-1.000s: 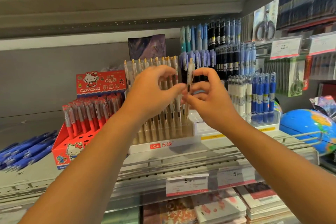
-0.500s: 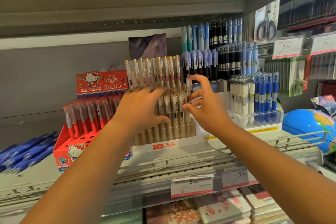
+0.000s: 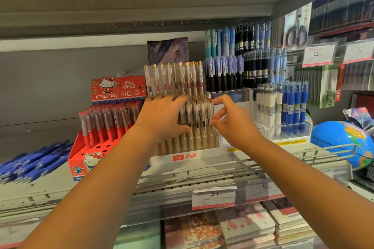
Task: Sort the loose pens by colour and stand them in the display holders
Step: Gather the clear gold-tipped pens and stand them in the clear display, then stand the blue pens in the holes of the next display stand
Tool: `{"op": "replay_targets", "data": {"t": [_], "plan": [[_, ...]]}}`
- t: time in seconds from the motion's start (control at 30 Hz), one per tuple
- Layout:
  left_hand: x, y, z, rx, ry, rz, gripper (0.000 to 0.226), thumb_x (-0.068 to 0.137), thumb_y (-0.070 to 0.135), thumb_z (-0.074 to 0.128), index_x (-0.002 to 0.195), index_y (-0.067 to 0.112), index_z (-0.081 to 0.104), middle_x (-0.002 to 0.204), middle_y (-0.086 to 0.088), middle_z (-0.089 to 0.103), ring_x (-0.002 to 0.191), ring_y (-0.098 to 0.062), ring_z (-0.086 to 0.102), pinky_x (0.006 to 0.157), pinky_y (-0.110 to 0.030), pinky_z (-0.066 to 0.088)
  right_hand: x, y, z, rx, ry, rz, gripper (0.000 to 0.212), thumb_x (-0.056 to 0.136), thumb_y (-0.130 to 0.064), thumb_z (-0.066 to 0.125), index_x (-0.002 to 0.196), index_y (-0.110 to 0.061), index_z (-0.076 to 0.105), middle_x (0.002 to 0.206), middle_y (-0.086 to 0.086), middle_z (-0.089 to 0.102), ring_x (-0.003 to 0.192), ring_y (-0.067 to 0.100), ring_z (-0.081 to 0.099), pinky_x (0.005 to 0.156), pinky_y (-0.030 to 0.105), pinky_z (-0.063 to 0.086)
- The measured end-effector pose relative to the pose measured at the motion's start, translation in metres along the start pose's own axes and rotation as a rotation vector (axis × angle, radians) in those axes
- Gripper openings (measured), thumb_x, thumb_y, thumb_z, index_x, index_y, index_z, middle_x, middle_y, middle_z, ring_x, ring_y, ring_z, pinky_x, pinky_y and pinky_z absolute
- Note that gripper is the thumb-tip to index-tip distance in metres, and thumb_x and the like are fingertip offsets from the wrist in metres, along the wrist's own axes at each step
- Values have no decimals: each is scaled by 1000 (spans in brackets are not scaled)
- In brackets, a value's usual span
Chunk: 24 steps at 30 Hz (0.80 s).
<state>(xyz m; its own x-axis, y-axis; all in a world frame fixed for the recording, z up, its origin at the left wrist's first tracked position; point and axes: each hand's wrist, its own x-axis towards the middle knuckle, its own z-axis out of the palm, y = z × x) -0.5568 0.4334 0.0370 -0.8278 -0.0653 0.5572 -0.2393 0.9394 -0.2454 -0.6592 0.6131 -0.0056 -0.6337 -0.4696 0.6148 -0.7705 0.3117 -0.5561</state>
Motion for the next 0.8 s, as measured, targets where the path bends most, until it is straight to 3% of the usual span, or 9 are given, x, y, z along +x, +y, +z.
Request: {"op": "replay_targets", "data": {"t": [0.1, 0.23, 0.33, 0.4, 0.5, 0.63, 0.8], "plan": [[-8, -4, -9, -68, 45, 26, 90, 79, 68, 64, 152, 36, 23, 158, -1, 32, 141, -29, 36, 111, -56, 29, -9, -3, -4, -120, 48, -29, 57, 91, -31, 66, 142, -33, 40, 105, -8, 59, 89, 12, 61, 77, 35, 54], [-37, -17, -22, -324, 197, 8, 67, 86, 57, 62, 144, 31, 38, 145, 6, 45, 132, -16, 42, 107, -42, 35, -23, -24, -2, -93, 134, -130, 51, 91, -31, 65, 138, -28, 45, 111, -10, 58, 102, 9, 54, 84, 33, 51], [-74, -32, -28, -543, 239, -43, 47, 89, 42, 66, 133, 31, 51, 131, 17, 52, 118, 5, 44, 97, -14, 33, -33, -58, 11, 148, -10, -131, 40, 89, -25, 69, 125, -28, 55, 103, -12, 62, 97, 4, 59, 85, 28, 53], [-102, -48, -31, -637, 232, -79, 39, 89, 35, 68, 126, 31, 57, 123, 21, 56, 111, 9, 47, 90, -7, 31, -40, -84, 25, 288, -141, -138, 37, 88, -21, 71, 121, -29, 58, 102, -11, 65, 96, 1, 62, 84, 22, 52], [-148, -82, -36, -732, 199, -163, 35, 88, 30, 71, 122, 30, 61, 121, 21, 61, 111, 9, 53, 90, -5, 35, -46, -123, 52, 416, -252, -175, 34, 88, -17, 71, 119, -25, 60, 104, -5, 68, 97, 4, 64, 85, 20, 51], [-209, -144, -47, -800, 156, -281, 31, 87, 26, 72, 117, 29, 65, 116, 15, 66, 110, -2, 61, 95, -23, 46, -54, -170, 98, 468, -316, -204, 30, 88, -15, 72, 113, -26, 62, 103, -4, 69, 95, 3, 65, 82, 16, 51], [-264, -229, -60, -754, 92, -447, 24, 89, 23, 71, 113, 24, 66, 114, 6, 68, 107, -10, 62, 97, -29, 46, -52, -227, 163, 448, -371, -143, 27, 87, -12, 71, 108, -27, 63, 101, 0, 70, 93, 11, 66, 82, 22, 54]]}}
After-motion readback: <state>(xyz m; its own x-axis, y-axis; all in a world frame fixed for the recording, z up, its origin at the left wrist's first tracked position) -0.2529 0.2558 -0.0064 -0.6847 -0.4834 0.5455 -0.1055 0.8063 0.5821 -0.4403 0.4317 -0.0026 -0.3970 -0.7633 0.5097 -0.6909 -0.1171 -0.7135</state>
